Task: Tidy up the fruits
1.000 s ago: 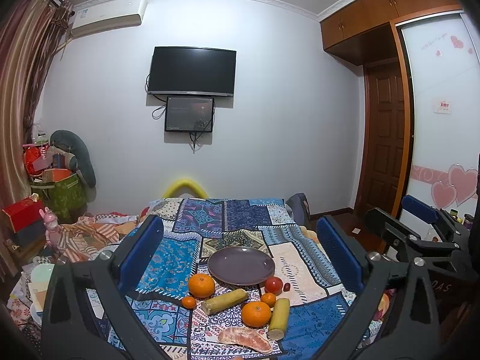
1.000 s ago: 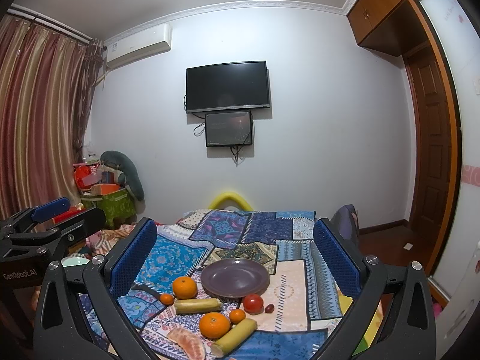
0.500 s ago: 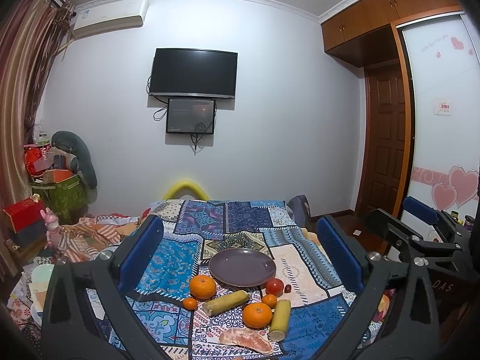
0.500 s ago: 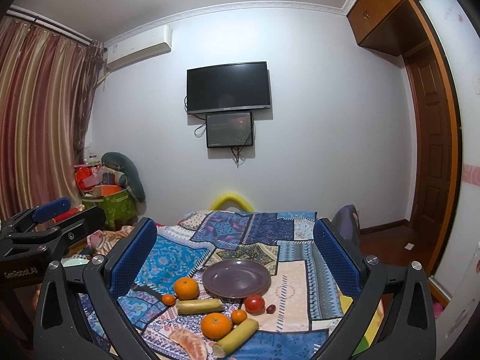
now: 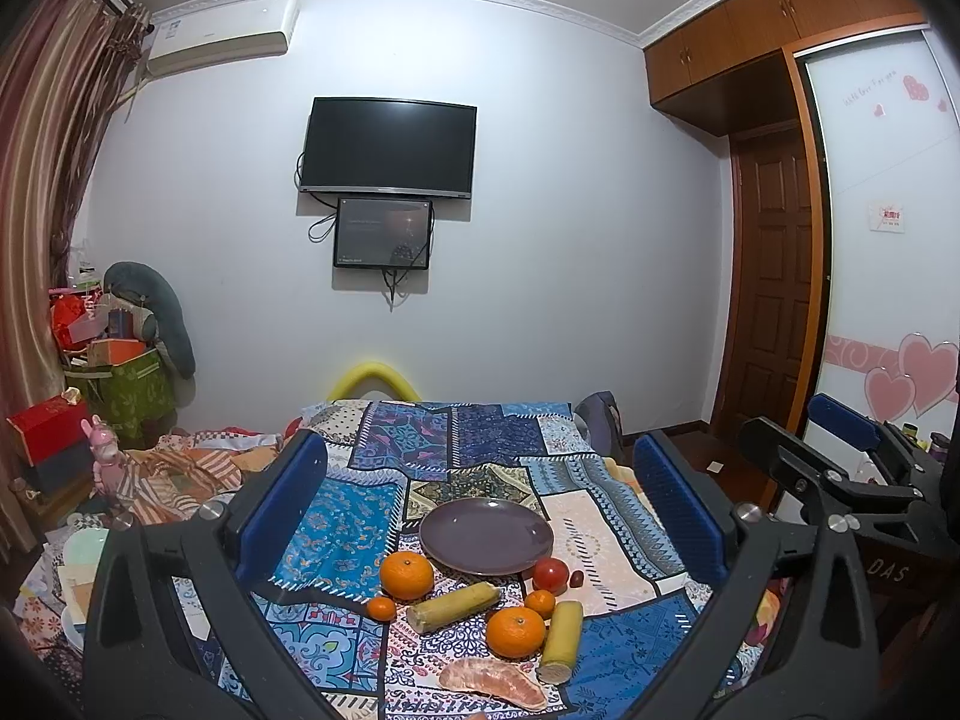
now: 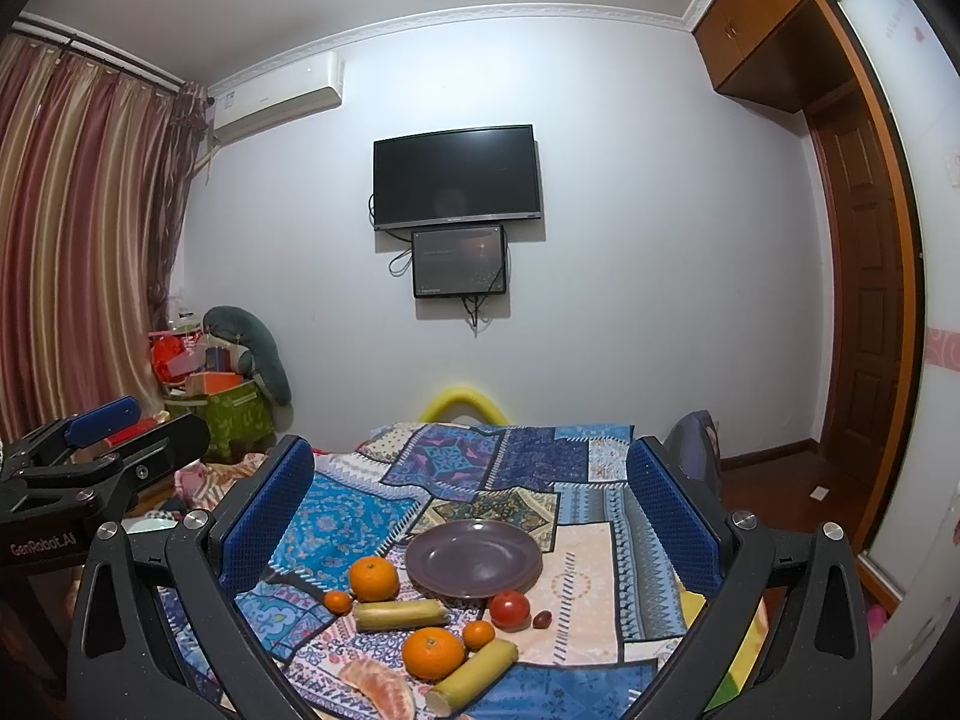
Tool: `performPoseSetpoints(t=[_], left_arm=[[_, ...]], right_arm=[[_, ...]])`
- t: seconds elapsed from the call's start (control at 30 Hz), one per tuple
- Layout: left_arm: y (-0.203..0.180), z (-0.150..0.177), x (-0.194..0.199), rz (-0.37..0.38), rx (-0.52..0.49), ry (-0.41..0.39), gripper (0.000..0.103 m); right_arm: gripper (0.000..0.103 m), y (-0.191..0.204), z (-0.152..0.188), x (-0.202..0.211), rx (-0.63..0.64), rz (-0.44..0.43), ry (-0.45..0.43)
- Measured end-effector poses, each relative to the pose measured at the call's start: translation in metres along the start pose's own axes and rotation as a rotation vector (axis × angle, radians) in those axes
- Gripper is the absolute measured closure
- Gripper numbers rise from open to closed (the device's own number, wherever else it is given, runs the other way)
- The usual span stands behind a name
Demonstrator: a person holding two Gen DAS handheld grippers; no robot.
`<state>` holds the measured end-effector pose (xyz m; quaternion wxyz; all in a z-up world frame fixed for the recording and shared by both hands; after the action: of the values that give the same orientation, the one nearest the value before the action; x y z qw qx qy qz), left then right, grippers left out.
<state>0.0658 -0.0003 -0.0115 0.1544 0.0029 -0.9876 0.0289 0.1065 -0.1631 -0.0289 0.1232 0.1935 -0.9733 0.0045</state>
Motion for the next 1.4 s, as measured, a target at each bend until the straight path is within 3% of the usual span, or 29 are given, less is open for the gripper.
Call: performPoseSetpoints(t=[0.87, 1.17, 1.4], left_arm=[[0.006, 0.005, -0.016, 0.011, 0.004, 0.038, 0.000], [0.030, 0.025, -0.066, 0.007, 0.028, 0.155, 0.000], [0.051, 0.052, -0.116, -0.020, -0.013, 0.262, 0.000]], right_arm=[[0.000, 0.001, 0.002, -0.008, 0.006, -0.003, 0.024], [0.000, -0.008, 0.022, -0.042, 0.012, -0.016, 0.119], [0.000, -0.018, 0.047, -0.078, 0.046, 0.003, 0.222]])
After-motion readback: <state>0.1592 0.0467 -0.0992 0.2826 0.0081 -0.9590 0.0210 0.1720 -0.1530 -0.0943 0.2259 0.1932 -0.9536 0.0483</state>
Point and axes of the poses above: each gripper's, at about its wrist camera, not at the fingertips, and x roughly against the way its jaws point, y to its left, z to its underside, the point moved 7 cm from there along -x, roughly the way its jaws point, and after that the axes turned 9 degrees about y, right-handed, at the moved point
